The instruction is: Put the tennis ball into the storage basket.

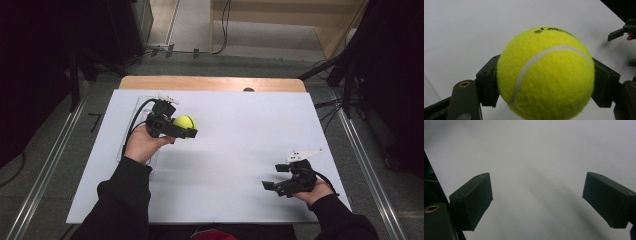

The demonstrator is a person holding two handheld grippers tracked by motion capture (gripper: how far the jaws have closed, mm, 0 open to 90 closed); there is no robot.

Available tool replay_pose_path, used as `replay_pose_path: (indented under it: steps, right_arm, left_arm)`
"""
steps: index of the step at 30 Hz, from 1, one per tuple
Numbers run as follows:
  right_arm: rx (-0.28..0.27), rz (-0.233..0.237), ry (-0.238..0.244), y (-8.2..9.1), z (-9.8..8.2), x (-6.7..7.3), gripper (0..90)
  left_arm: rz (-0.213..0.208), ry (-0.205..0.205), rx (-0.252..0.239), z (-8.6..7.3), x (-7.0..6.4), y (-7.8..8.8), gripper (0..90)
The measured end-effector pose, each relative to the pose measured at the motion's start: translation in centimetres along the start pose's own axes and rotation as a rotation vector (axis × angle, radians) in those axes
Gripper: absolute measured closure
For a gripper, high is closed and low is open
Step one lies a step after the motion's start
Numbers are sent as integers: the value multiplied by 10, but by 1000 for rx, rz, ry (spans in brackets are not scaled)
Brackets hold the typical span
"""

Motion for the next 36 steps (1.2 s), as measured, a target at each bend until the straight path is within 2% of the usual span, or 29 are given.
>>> replay_pose_path:
  steps: [29,34,36]
  right_arm:
    - [-1,-2,-1,0,0,0,73]
    - [-1,-2,-1,0,0,0,73]
    - [-1,-2,-1,0,0,0,73]
  left_arm:
    - [79,57,-22,-5,32,20,259]
    - [113,65,-21,-6,39,23,259]
    - [112,71,-24,-7,41,25,259]
Point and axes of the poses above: each handheld gripper's, and its own axes: y roughly backward along the jaws, z roughly out of its top, x roughly to its left, the point moved 8 cm from there along -y, roughly forward along the jaws, and after that the axes turned 2 degrees about y, right-handed, at the moved point
